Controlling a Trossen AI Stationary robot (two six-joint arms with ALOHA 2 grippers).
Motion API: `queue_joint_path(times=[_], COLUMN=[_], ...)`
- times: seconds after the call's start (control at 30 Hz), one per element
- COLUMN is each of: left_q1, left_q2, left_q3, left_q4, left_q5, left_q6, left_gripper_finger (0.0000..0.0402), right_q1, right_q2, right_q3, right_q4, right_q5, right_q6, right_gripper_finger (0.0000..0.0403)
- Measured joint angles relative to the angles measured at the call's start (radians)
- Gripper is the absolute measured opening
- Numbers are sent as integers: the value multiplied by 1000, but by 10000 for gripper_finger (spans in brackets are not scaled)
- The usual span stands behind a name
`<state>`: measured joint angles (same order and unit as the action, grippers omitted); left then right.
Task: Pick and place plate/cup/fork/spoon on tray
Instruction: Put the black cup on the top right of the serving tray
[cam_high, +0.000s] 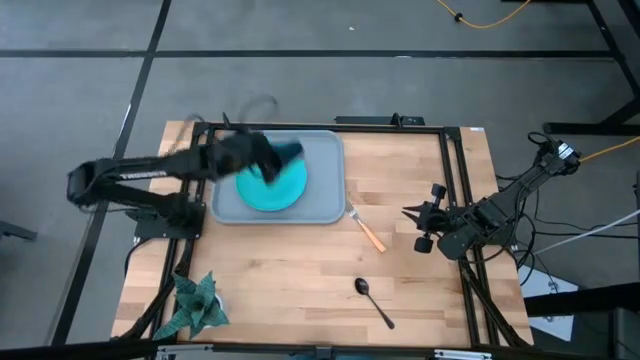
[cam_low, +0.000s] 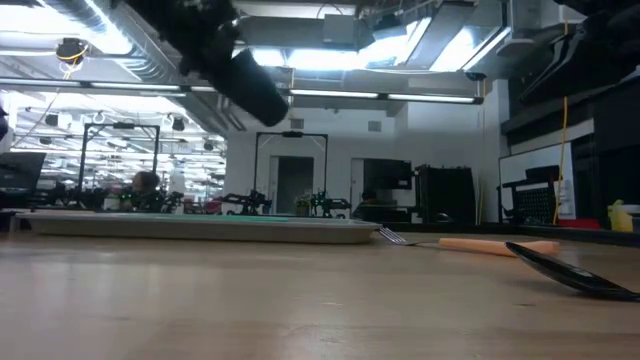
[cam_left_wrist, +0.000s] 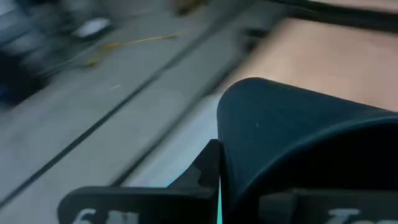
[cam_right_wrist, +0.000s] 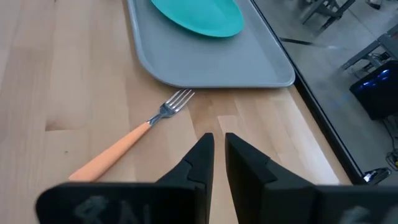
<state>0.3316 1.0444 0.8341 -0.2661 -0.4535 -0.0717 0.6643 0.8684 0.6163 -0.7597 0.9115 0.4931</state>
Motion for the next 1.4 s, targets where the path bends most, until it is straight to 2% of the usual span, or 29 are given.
queue_joint_path(times=[0.2, 0.3, 0.4, 0.5, 0.67, 0.73, 0.87, 1.0, 1.1, 1.2, 1.3, 1.4], left_q1=[426, 543, 594, 598, 574, 557, 493, 408, 350, 302, 282, 285], left_q2=[7, 67, 118, 154, 197, 205, 207, 243, 343, 493, 670, 828], left_q3=[0, -1, -2, 16, 164, 230, 335, 431, 509, 608, 727, 869], left_q4=[-115, -182, -199, -255, -542, -616, -599, -449, -352, -287, -320, -440], left_q5=[216, 319, 389, 397, 245, 226, 282, 296, 324, 344, 348, 347], left_q6=[-80, -88, -126, -132, -229, -265, -266, -264, -227, -163, -93, -53], left_gripper_finger=[1, 1, 1, 0, 0, 0, 0, 0, 0, 0, 0, 0], right_q1=[0, 0, 0, 0, 0, 0, 0, 0, 0, 0, 0, 0], right_q2=[0, 0, 0, 0, 0, 0, 0, 0, 0, 0, 0, 0], right_q3=[0, 0, 0, 0, 0, 0, 0, 0, 0, 0, 0, 0], right_q4=[0, 0, -1, -1, -1, -1, -1, -1, -2, -2, -2, -5], right_q5=[11, 12, 12, 12, 12, 12, 12, 14, 30, 30, 16, -17], right_q6=[4, 22, 23, 26, 28, 29, 26, 21, 21, 25, 30, 52], right_gripper_finger=[45, 45, 45, 45, 45, 45, 45, 45, 45, 45, 46, 45])
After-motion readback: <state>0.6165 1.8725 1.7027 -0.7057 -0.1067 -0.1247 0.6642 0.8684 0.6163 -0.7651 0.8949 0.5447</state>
